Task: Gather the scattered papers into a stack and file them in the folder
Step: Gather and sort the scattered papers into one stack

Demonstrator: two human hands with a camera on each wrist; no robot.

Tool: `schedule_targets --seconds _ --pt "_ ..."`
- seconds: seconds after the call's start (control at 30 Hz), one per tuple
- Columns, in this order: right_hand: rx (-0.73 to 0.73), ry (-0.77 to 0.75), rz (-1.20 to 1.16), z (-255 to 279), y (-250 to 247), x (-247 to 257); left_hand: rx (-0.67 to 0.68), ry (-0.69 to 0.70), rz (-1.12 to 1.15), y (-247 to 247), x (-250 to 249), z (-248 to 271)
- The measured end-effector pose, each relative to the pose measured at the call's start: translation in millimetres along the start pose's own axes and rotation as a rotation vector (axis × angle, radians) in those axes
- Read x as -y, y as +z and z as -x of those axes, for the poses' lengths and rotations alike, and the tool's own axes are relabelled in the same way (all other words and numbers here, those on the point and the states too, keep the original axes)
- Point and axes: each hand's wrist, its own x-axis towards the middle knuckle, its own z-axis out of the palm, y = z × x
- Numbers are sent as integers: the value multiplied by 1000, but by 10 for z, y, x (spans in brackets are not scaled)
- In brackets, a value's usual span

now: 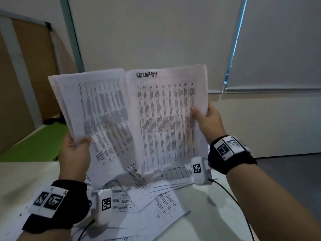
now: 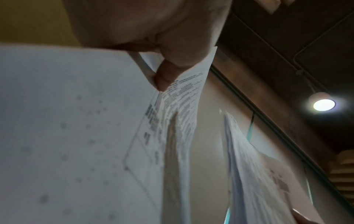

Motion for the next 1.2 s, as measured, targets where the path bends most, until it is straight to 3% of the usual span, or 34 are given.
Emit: schedule_targets --seconds 0.23,0.43,0.57,0.7,0.87,1.0,1.2 --pt "193 129 47 236 457 -47 258 -95 43 128 -100 198" --pt "105 188 -33 330 589 -116 357 -95 178 171 -187 371" --pt "-97 -26 -90 501 688 -7 293 55 23 239 -232 395" --pt "-39 -161 -61 676 721 146 175 175 -58 291 -252 388" --pt "95 -89 13 769 649 79 160 99 -87 227 -172 370" --pt "167 -5 156 802 618 -78 195 -45 -26 175 -74 353" --pt "222 5 176 817 625 -132 255 -76 -85 164 2 325"
